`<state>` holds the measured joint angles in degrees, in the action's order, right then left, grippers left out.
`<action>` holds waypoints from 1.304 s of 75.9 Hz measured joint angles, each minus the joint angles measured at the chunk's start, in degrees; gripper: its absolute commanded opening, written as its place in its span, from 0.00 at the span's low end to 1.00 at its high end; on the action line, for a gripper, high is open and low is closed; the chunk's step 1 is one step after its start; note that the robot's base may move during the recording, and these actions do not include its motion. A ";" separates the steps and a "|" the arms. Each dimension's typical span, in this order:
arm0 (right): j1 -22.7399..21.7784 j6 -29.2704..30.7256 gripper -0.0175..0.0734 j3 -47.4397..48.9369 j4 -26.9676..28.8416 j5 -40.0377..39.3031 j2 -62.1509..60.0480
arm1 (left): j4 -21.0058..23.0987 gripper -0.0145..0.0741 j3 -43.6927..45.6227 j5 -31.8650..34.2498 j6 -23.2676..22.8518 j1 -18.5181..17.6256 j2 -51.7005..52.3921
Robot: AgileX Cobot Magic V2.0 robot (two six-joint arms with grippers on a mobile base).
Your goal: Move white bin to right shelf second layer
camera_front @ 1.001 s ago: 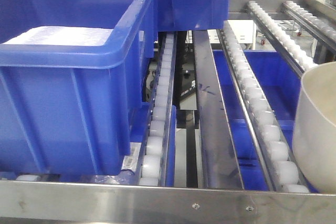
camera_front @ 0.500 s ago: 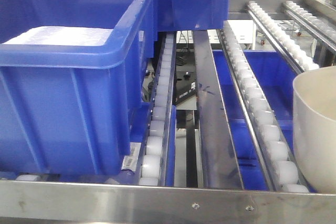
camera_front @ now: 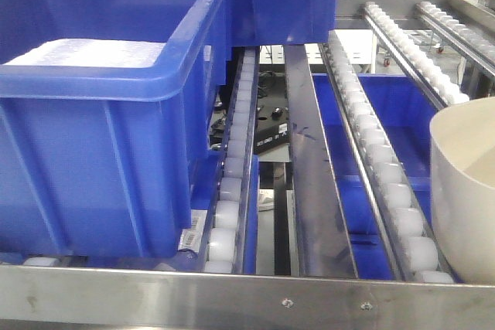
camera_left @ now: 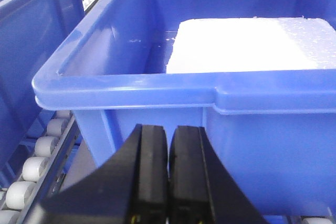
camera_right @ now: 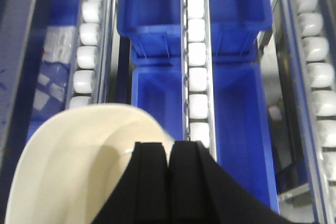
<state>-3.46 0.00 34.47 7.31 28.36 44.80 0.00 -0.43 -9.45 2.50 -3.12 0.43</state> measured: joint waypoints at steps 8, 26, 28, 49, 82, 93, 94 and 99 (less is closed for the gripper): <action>0.00 0.00 0.25 -3.83 0.00 0.10 -7.26 | 0.00 0.26 0.00 0.00 0.00 0.00 0.00; 0.00 0.00 0.25 -11.42 0.00 -0.66 -21.93 | 0.00 0.26 0.00 0.00 0.00 0.00 0.00; 0.00 0.00 0.25 -11.81 0.00 -0.66 -22.54 | 0.00 0.26 0.00 0.00 0.00 0.00 0.00; 0.00 0.00 0.25 -13.32 0.00 -0.42 -24.38 | 0.00 0.26 0.00 0.00 0.00 0.00 0.00; 0.00 2.10 0.25 -18.40 0.00 -6.18 -28.28 | 0.00 0.26 0.00 0.00 0.00 0.00 0.00; 0.00 8.59 0.25 -25.09 0.00 -12.86 -35.40 | 0.00 0.26 0.00 0.00 0.00 0.00 0.00; 0.00 8.80 0.25 -25.56 0.00 -13.19 -36.07 | 0.00 0.26 0.00 0.00 0.00 0.00 0.00; 0.00 9.54 0.25 -27.52 0.00 -13.98 -39.05 | 0.00 0.26 0.00 0.00 0.00 0.00 0.00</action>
<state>-3.46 9.54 6.95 7.31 14.37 5.74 0.00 -0.43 -9.45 2.50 -3.12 0.43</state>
